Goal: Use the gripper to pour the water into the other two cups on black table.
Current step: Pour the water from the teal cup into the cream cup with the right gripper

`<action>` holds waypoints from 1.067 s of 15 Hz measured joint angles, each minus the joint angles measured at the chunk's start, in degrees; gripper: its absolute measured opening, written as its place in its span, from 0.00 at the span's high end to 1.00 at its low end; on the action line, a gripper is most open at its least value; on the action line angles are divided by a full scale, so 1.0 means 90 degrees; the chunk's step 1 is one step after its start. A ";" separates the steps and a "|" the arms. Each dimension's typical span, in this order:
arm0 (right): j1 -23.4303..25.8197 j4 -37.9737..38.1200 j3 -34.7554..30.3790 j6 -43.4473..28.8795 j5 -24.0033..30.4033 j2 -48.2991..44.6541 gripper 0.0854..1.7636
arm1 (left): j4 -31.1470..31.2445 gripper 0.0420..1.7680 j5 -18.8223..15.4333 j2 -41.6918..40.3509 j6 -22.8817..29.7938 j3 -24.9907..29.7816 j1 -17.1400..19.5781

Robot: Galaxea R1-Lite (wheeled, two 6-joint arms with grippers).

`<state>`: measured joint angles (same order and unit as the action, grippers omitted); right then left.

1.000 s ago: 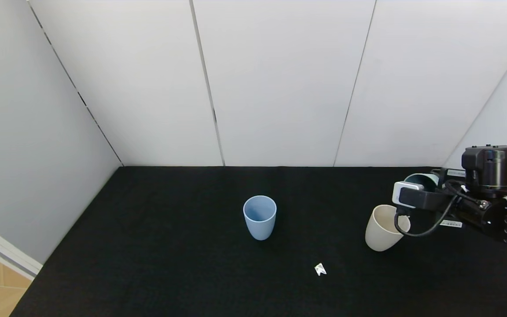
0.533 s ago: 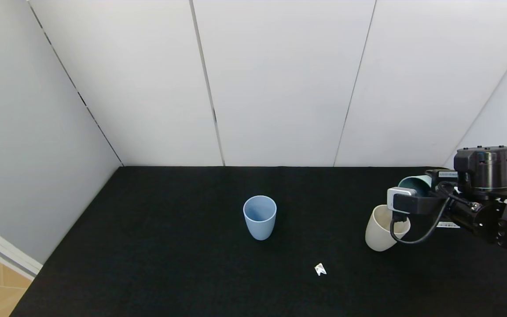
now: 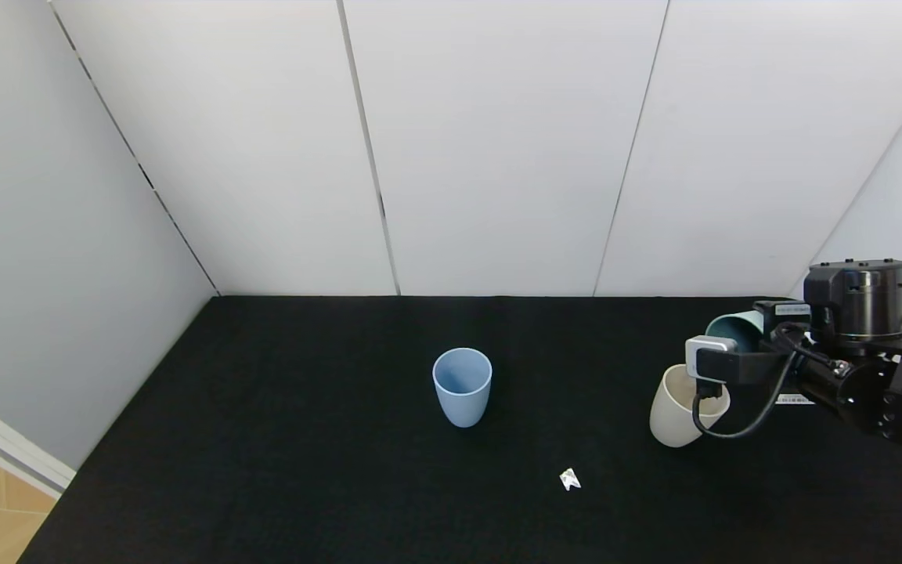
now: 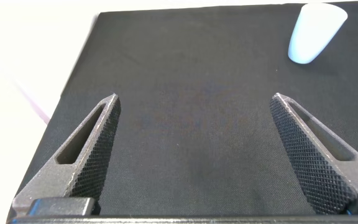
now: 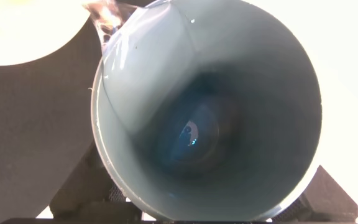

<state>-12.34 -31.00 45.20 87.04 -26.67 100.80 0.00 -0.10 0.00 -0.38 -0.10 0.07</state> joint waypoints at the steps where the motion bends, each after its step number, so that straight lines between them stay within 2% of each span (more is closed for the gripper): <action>1: -0.0001 0.0000 0.0000 0.0024 -0.0003 -0.0004 0.33 | 0.0000 0.03 0.0000 0.0000 -0.0004 0.0000 0.0000; 13: -0.0014 -0.0019 -0.0022 0.0111 -0.0123 -0.0016 0.33 | 0.0000 0.03 0.0000 0.0000 0.0003 0.0000 0.0000; 16: -0.0014 -0.0459 -0.0157 0.0099 -0.0043 -0.0047 0.33 | 0.0000 0.03 0.0000 0.0000 0.0000 0.0003 0.0000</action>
<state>-12.46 -35.13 43.79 87.93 -27.06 100.38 0.00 -0.10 0.00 -0.38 -0.07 0.07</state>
